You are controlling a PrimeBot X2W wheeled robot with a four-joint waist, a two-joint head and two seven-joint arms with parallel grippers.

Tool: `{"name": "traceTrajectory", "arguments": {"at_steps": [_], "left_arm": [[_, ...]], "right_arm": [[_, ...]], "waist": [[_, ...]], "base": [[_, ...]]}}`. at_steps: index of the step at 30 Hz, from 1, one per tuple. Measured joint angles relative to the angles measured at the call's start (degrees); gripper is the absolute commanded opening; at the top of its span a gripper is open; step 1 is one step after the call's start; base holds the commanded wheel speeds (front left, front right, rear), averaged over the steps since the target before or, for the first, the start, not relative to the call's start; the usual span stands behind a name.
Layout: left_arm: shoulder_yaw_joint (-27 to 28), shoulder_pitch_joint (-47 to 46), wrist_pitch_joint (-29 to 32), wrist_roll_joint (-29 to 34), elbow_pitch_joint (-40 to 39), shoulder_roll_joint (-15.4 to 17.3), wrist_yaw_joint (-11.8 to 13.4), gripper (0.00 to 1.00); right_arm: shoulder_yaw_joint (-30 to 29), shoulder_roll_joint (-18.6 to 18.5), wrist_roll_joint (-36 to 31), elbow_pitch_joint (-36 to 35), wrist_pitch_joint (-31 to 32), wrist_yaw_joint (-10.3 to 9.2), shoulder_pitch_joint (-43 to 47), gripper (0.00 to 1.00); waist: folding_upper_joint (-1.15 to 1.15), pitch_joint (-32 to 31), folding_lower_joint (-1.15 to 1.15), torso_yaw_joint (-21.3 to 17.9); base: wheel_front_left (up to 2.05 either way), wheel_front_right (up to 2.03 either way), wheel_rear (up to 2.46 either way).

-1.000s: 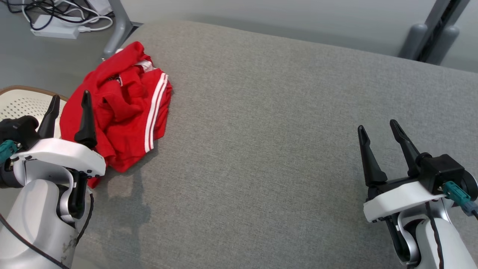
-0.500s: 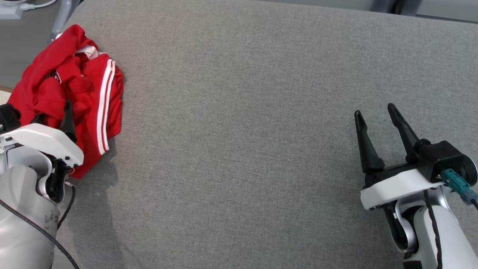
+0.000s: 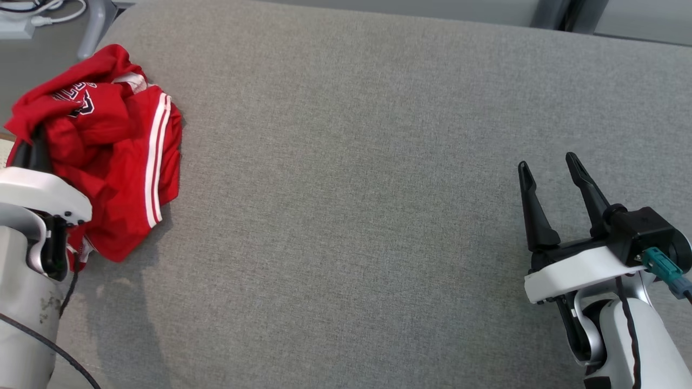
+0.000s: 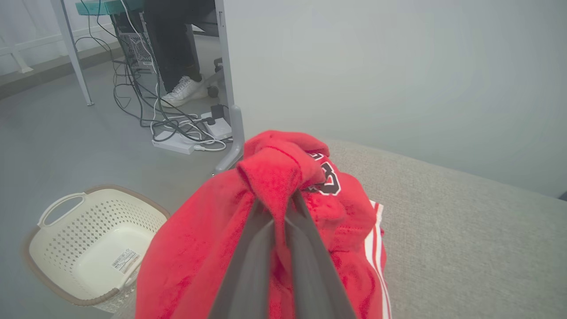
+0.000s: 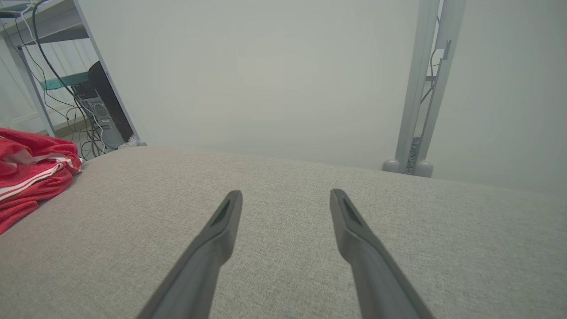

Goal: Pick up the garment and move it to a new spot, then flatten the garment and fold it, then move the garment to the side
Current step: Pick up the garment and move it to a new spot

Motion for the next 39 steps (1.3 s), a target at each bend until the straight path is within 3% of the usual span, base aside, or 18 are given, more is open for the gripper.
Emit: {"name": "traceTrajectory", "arguments": {"at_steps": [7,15,26,32,39], "left_arm": [[1.7,4.0,-1.0,2.0,-10.2,1.5,2.7,0.0],[2.2,14.0,-0.8,3.9,-30.0,1.6,7.2,0.0],[-1.7,29.2,8.5,6.6,-57.7,1.6,14.3,0.0],[-6.3,32.8,12.2,7.5,-63.3,0.8,14.6,0.0],[-12.2,32.3,13.9,7.9,-62.5,-1.4,12.0,0.0]], "right_arm": [[-0.2,0.3,0.6,0.4,-1.0,0.0,0.8,1.0],[-0.2,0.5,1.7,0.6,-2.1,0.0,2.4,1.0],[1.0,0.5,4.6,0.5,-3.1,0.01,4.6,1.0],[1.5,0.5,5.4,0.6,-3.4,0.01,5.6,1.0],[2.1,0.5,6.2,0.8,-3.5,0.01,6.3,1.0]], "waist": [[0.0,-3.0,0.0,-0.5],[0.0,-5.7,0.0,-3.6],[0.0,-8.6,0.0,-11.4],[0.0,-9.8,0.0,-16.9],[0.0,-10.8,0.0,-23.7]], "base": [[0.0,0.0,0.0],[0.0,0.0,0.0],[0.0,0.0,0.0],[0.0,0.0,0.0],[0.0,0.0,0.0]]}}
